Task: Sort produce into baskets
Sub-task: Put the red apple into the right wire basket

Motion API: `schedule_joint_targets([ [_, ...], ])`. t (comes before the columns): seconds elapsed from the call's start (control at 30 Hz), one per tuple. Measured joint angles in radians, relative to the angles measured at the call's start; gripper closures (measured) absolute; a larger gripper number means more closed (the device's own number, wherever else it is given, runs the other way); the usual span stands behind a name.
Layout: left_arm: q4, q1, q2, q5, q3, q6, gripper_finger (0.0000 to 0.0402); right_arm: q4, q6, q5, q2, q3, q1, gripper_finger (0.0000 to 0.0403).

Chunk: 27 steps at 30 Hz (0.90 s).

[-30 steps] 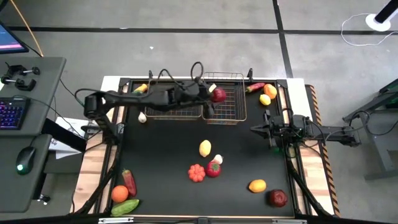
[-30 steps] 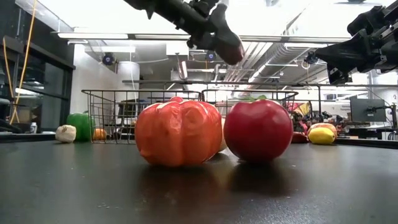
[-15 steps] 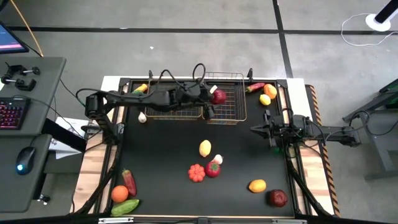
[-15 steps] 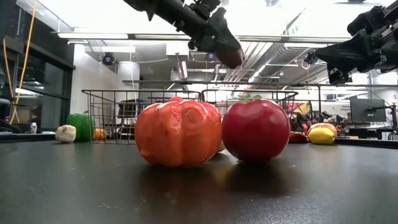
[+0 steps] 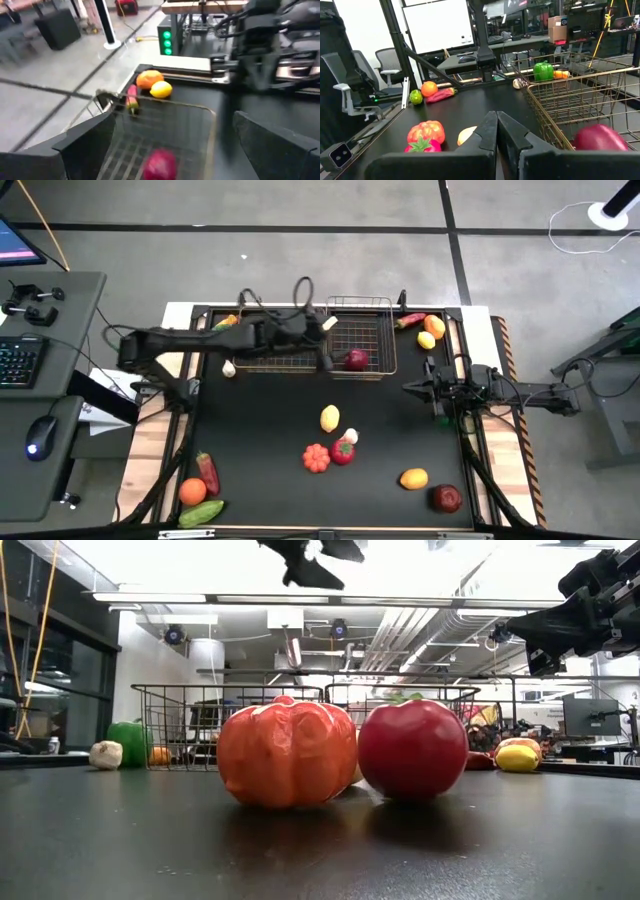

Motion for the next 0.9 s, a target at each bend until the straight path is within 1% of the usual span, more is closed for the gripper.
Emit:
schedule_joint_targets([
  [0.2, -0.259, -0.028, -0.222, 0.056, 0.0, -0.113, 0.0007, 0.0, 0.0, 0.0, 0.0, 0.0, -0.007, 0.0403],
  [0.3, -0.352, -0.039, -0.324, 0.057, 0.001, -0.198, 0.0007, 0.0, -0.002, 0.006, 0.0, 0.0, -0.006, 0.0403],
  [0.33, -0.381, -0.043, -0.353, 0.056, 0.001, -0.235, 0.0007, 0.004, -0.01, 0.033, 0.0, 0.0, -0.007, 0.0403],
  [0.4, -0.431, -0.053, -0.403, 0.06, 0.001, -0.301, 0.0007, 0.031, -0.013, 0.129, 0.0, 0.0, -0.009, 0.0403],
  [0.43, -0.463, -0.059, -0.422, 0.073, 0.0, -0.334, 0.0007, 0.065, 0.022, 0.168, 0.0, 0.0, -0.009, 0.0403],
  [0.47, -0.481, -0.067, -0.441, 0.095, -0.006, -0.369, 0.0007, 0.112, 0.099, 0.198, 0.0, 0.0, -0.009, 0.0403],
  [0.57, -0.531, -0.098, -0.488, 0.218, -0.053, -0.456, 0.0007, 0.291, 0.41, 0.297, 0.004, 0.0, -0.009, 0.0403],
  [0.63, -0.545, -0.13, -0.511, 0.264, -0.1, -0.498, 0.0007, 0.394, 0.573, 0.371, 0.007, 0.0, -0.009, 0.0403],
  [0.67, -0.544, -0.149, -0.523, 0.266, -0.13, -0.519, 0.0007, 0.439, 0.604, 0.406, 0.014, 0.0, -0.009, 0.0403],
  [0.73, -0.525, -0.183, -0.548, 0.254, -0.191, -0.551, 0.0007, 0.522, 0.621, 0.449, 0.036, 0.0, -0.009, 0.0403],
  [0.77, -0.5, -0.198, -0.559, 0.236, -0.225, -0.565, 0.0007, 0.566, 0.629, 0.453, 0.054, 0.001, -0.009, 0.0403],
  [0.83, -0.414, -0.218, -0.583, 0.191, -0.295, -0.585, 0.0007, 0.612, 0.635, 0.453, 0.112, 0.018, -0.009, 0.0403],
  [0.9, -0.305, -0.223, -0.604, 0.154, -0.363, -0.601, 0.0007, 0.637, 0.642, 0.449, 0.194, 0.064, -0.007, 0.0403],
])
